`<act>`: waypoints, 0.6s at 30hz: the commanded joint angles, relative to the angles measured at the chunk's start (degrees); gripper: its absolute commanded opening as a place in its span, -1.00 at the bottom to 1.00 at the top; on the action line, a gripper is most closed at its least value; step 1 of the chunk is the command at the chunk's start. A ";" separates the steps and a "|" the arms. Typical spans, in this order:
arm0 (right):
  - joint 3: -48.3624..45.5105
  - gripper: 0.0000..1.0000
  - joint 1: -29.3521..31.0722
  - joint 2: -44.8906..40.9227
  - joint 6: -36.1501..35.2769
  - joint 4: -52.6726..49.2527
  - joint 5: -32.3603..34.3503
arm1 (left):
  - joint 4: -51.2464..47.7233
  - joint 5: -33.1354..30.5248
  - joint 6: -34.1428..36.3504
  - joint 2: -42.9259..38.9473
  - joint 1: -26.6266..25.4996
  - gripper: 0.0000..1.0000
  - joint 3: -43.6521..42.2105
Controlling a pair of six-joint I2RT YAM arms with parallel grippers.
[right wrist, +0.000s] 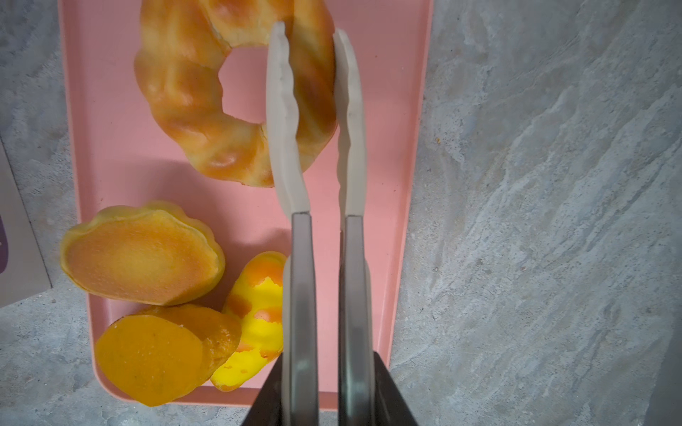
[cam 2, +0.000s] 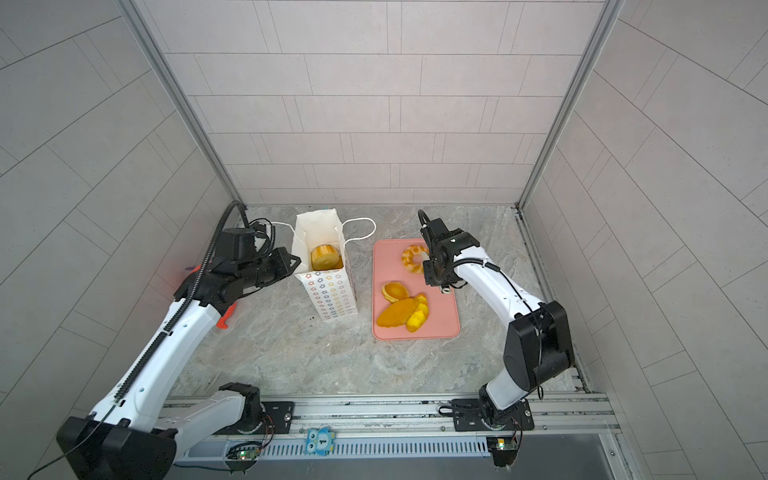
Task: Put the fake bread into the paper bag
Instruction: 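Close the right gripper on the ring donut's side, then lift the ring donut with the right gripper off the tray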
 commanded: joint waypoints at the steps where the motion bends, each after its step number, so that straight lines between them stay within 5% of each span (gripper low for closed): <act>1: 1.97 -0.40 -0.33 -2.93 0.16 -1.53 1.60 | 0.17 -0.02 0.22 -0.37 -0.05 -0.80 0.61; 18: 2.76 -0.40 -0.69 -9.42 -1.10 0.13 2.94 | 0.20 0.09 0.11 -0.49 -0.07 -0.80 0.85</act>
